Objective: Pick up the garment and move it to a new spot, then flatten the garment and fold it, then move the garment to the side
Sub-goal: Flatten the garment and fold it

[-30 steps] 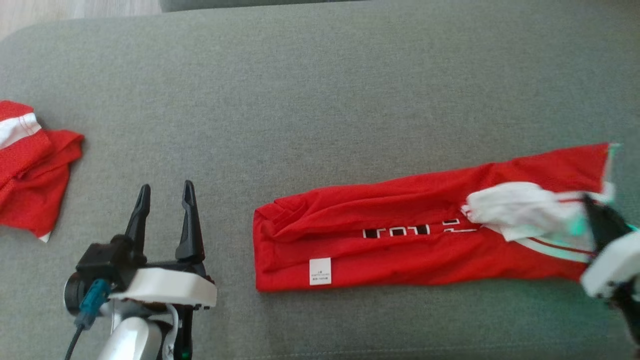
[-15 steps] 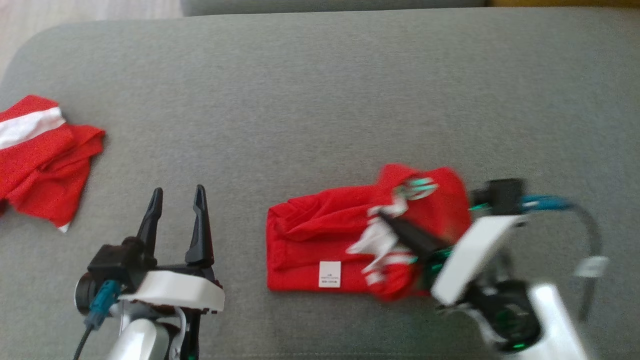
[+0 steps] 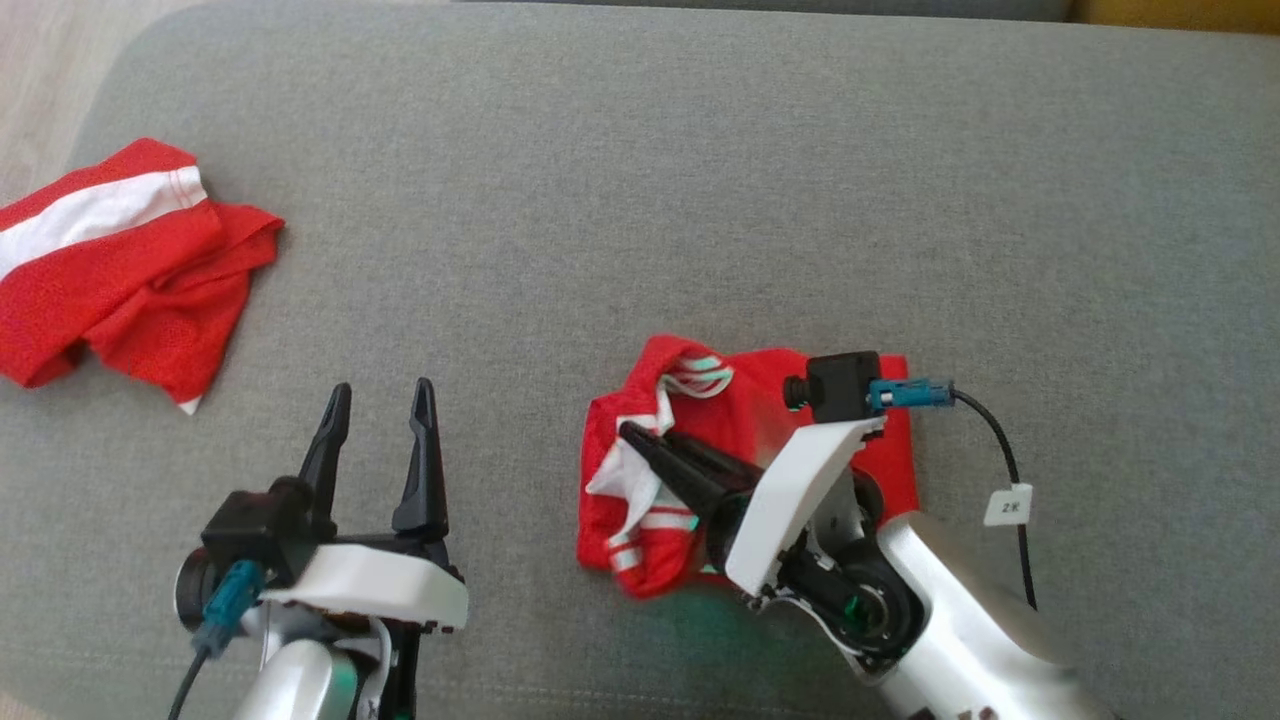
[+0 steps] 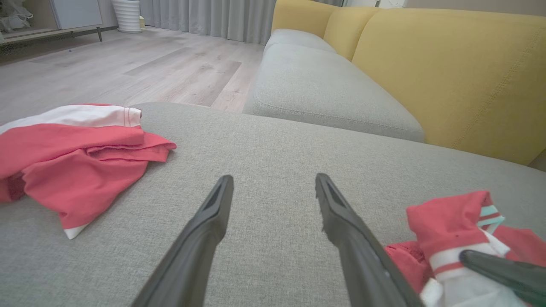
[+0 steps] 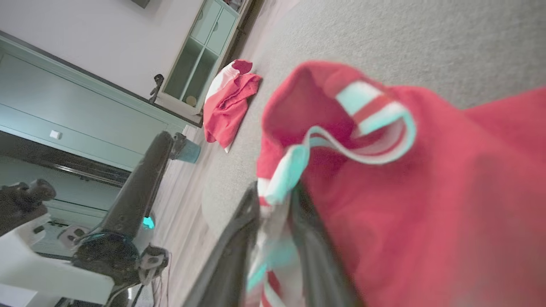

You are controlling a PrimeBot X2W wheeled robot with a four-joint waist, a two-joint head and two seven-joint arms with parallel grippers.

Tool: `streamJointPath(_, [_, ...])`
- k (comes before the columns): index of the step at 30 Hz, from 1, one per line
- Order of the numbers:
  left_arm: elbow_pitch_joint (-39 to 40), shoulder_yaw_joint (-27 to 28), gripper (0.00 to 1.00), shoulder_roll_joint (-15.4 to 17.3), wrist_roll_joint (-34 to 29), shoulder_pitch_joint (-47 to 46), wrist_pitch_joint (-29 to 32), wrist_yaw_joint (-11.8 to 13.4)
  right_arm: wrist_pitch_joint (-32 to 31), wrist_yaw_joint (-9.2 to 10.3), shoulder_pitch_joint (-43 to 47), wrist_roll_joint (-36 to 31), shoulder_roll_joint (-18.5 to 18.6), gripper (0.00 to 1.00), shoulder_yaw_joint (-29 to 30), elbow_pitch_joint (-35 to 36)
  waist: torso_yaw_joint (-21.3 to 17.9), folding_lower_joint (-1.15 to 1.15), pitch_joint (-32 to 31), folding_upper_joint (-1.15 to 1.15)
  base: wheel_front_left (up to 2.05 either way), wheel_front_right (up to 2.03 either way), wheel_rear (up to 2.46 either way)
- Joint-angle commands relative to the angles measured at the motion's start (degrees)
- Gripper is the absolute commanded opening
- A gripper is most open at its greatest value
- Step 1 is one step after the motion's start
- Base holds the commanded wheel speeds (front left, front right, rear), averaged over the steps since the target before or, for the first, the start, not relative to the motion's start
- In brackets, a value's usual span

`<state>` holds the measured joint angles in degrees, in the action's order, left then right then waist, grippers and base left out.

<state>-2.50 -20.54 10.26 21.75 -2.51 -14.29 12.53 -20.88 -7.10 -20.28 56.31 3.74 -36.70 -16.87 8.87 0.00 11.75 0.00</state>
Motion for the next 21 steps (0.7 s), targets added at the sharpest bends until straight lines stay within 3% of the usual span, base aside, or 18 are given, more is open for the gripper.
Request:
streamJointPath(1, [1.4, 2.1, 1.0, 0.1, -0.6, -2.1, -0.7, -0.2, 1.5, -0.39, -2.1, -1.0, -0.9, 1.0, -1.2, 1.2, 0.0, 0.0, 0.1, 0.0, 0.0, 0.0, 0.0])
streamJointPath(4, [1.4, 2.6, 1.0, 0.0, -0.8, -1.9, -0.7, -0.2, 4.6, -0.39, -3.4, -3.5, -0.6, 1.0, -2.3, 0.3, -0.3, 0.0, 0.1, 0.0, 0.0, 0.0, 0.0])
streamJointPath(10, [1.4, 3.6, 1.0, 0.1, -1.3, -1.9, -0.7, -0.5, 15.4, -0.39, -3.3, -11.7, 5.2, 1.0, -1.0, 5.5, -2.8, 0.0, -0.2, 0.0, 0.0, 0.0, 0.0])
streamJointPath(15, [1.5, 4.1, 1.0, 0.8, -1.8, -2.0, -0.7, -0.4, 24.9, -0.39, -0.1, -22.0, 9.5, 1.0, 8.6, 9.3, -5.0, 0.0, -0.6, 0.0, 0.0, 0.0, 0.0])
streamJointPath(16, [1.5, 4.1, 1.0, 0.8, -1.8, -2.0, -0.7, -0.4, 24.9, -0.39, -0.1, -22.0, 9.5, 1.0, 8.6, 9.3, -5.0, 0.0, -0.6, 0.0, 0.0, 0.0, 0.0])
streamJointPath(20, [1.8, 4.5, 1.0, 1.8, -2.2, -1.7, -0.6, 0.1, 28.5, -0.39, 5.7, -32.2, 11.2, 1.0, 20.0, 13.5, -6.8, 0.0, -1.2, 0.0, 0.0, 0.0, 0.0])
streamJointPath(21, [1.8, 4.5, 1.0, 1.8, -2.2, -1.7, -0.6, 0.1, 28.5, -0.39, 5.7, -32.2, 11.2, 1.0, 20.0, 13.5, -6.8, 0.0, -1.2, 0.0, 0.0, 0.0, 0.0])
